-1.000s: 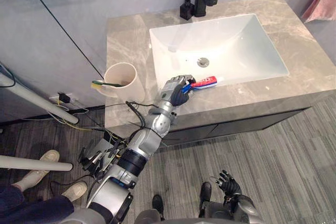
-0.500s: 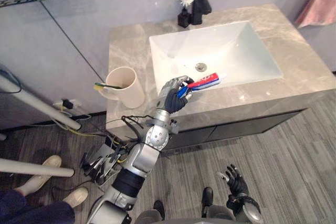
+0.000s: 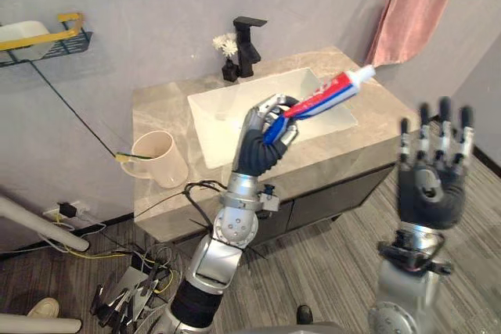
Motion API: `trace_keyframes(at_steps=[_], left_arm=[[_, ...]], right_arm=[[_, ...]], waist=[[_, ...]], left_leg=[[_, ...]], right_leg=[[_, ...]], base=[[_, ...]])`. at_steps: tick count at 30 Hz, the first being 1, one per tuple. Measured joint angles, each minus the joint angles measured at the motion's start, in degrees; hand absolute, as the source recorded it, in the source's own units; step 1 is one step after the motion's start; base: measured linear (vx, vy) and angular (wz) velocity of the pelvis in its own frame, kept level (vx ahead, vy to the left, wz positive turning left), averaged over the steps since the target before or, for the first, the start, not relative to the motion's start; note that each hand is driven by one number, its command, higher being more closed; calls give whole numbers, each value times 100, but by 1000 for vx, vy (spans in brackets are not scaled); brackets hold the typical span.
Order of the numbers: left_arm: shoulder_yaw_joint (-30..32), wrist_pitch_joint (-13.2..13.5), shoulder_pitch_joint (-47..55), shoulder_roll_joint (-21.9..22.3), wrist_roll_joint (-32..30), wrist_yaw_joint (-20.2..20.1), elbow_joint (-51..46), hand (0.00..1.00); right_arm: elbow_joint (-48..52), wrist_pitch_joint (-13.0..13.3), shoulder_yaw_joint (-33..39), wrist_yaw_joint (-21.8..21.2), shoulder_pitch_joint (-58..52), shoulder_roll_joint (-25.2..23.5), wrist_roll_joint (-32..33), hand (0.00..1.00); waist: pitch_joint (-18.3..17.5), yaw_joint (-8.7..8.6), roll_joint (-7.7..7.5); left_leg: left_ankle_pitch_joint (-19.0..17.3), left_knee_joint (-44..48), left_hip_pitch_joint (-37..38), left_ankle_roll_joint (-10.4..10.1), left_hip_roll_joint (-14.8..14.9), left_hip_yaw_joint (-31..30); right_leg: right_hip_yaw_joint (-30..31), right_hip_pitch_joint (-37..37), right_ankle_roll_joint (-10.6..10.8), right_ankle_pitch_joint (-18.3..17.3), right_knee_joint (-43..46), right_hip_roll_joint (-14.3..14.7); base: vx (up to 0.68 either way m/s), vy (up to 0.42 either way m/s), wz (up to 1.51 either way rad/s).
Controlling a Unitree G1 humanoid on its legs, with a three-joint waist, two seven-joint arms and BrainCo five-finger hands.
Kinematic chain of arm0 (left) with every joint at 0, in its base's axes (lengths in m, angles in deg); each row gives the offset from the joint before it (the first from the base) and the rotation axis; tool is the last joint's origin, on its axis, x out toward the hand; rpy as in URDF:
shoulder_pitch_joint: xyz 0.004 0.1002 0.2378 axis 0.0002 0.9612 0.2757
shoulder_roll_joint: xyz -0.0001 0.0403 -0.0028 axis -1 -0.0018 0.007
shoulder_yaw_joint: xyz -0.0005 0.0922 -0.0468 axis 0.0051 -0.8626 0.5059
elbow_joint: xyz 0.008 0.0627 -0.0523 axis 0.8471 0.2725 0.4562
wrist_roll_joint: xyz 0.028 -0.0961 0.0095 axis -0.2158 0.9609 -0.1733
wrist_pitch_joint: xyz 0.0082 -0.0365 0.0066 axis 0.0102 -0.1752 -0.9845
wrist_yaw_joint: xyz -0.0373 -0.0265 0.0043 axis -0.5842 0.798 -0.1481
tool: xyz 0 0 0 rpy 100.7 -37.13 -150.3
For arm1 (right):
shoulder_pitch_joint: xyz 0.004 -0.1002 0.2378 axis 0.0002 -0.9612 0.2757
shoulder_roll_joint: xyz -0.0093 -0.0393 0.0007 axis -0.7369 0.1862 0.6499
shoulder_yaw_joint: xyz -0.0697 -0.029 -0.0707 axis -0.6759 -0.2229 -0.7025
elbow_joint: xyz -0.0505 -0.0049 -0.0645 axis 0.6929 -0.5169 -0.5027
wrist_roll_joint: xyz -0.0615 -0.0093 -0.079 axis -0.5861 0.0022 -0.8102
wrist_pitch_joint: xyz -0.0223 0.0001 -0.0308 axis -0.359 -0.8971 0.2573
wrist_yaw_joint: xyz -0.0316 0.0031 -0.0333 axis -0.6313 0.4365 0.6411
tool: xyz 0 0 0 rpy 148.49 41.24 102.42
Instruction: Organize washtable
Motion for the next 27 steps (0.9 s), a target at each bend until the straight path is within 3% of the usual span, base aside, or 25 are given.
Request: trace_keyframes(at_steps=[6,19,20,27], left_arm=[[-27,-5,-104,-7,1,126,468,100],[-390,1,-186,-17,11,111,734,100],[-400,45,-197,-17,16,110,734,100],[-418,140,-201,-18,88,78,742,100]], right_arm=[[-445,33,42,29,286,89,794,0],[-594,255,512,293,437,84,884,0],[-601,273,551,297,482,83,882,100],[-612,321,779,403,738,79,614,100]], waist=[[-53,51,-49],[-161,173,-222],[-164,178,-226],[-175,180,-256]], left_leg=[[94,-15,-123,104,-121,-268],[275,-109,-277,170,-252,-677],[288,-119,-282,175,-260,-694],[341,-212,-259,180,-277,-706]], right_leg=[[-214,45,53,77,-98,-115],[-595,123,75,95,-111,-256],[-609,123,77,97,-110,-265],[-622,116,83,102,-111,-277]], base=[[-51,2,22],[-41,-6,17],[-26,-3,6],[-7,-1,2]])
